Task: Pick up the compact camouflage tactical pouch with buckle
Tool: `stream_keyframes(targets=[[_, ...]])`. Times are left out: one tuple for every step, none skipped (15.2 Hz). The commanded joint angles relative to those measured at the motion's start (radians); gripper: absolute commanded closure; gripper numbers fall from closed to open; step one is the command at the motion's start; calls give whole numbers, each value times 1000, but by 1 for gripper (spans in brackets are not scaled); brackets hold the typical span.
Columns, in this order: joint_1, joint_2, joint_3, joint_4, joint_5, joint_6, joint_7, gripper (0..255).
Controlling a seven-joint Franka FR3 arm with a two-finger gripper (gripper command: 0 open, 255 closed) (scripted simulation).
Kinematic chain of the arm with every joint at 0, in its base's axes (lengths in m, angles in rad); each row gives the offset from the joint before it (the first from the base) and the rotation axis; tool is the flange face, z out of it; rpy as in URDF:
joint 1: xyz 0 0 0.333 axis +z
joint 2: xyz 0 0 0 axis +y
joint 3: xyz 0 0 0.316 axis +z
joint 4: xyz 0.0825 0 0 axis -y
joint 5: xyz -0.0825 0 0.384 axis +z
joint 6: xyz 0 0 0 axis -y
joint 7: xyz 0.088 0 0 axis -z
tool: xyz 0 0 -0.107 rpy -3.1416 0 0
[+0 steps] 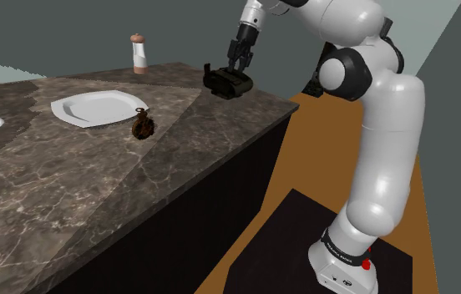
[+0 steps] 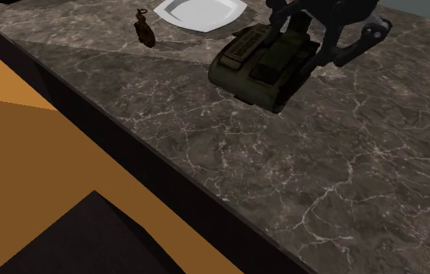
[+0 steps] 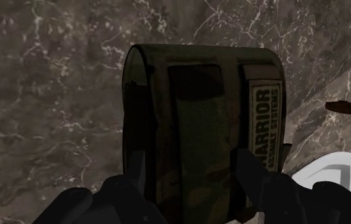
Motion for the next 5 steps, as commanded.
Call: stream_keyframes(targets=[[-11,19,1,58,11,-36,12,255],[-18,31,2,90,17,-56,18,255],[-25,44,3,125,24,-77,24,255],[-26,46,4,130,25,-80,25,255],[-26,46,4,130,25,-80,25,255]])
